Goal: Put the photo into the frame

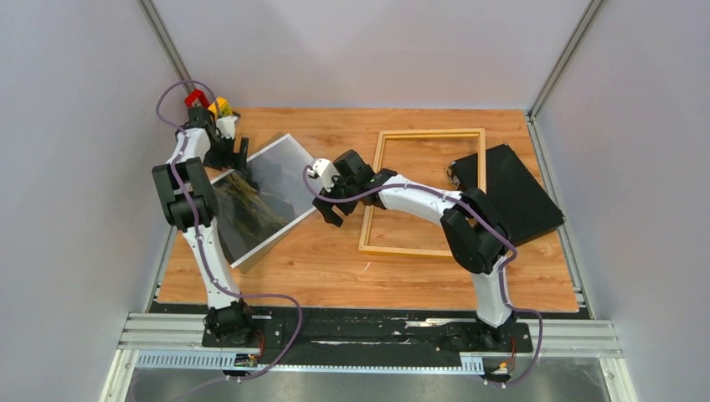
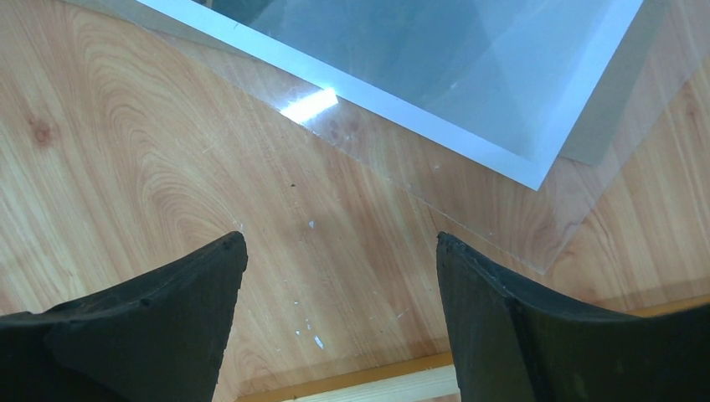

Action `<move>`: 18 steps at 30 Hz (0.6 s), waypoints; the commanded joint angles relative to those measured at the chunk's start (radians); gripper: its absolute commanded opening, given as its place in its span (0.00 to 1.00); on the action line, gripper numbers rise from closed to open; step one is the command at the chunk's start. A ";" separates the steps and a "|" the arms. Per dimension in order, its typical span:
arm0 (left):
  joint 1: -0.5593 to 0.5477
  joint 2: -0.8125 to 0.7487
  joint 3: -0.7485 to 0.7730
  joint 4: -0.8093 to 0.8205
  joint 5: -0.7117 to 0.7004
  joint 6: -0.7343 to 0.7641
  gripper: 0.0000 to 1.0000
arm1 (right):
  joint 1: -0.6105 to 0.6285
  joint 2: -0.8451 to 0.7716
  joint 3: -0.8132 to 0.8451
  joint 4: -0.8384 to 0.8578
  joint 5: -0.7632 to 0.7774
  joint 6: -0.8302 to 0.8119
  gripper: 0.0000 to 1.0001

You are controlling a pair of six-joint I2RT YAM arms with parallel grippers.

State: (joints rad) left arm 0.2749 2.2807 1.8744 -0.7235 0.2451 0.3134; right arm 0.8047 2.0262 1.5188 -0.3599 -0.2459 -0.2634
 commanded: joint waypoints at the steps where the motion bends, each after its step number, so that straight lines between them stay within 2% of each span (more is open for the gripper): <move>1: 0.008 0.051 0.098 -0.051 0.052 0.052 1.00 | 0.006 0.016 0.005 0.041 -0.044 0.024 0.82; 8: 0.008 0.080 0.099 -0.096 0.103 0.083 1.00 | 0.005 0.032 -0.010 0.039 -0.062 0.069 0.81; 18: 0.007 -0.057 -0.138 -0.106 0.166 0.160 0.97 | 0.002 0.078 0.005 0.024 0.013 0.126 0.81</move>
State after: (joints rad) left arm 0.2783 2.2734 1.8439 -0.7292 0.3412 0.4385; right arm 0.8047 2.0708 1.5055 -0.3557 -0.2771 -0.1757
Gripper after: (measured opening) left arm 0.980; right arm 0.811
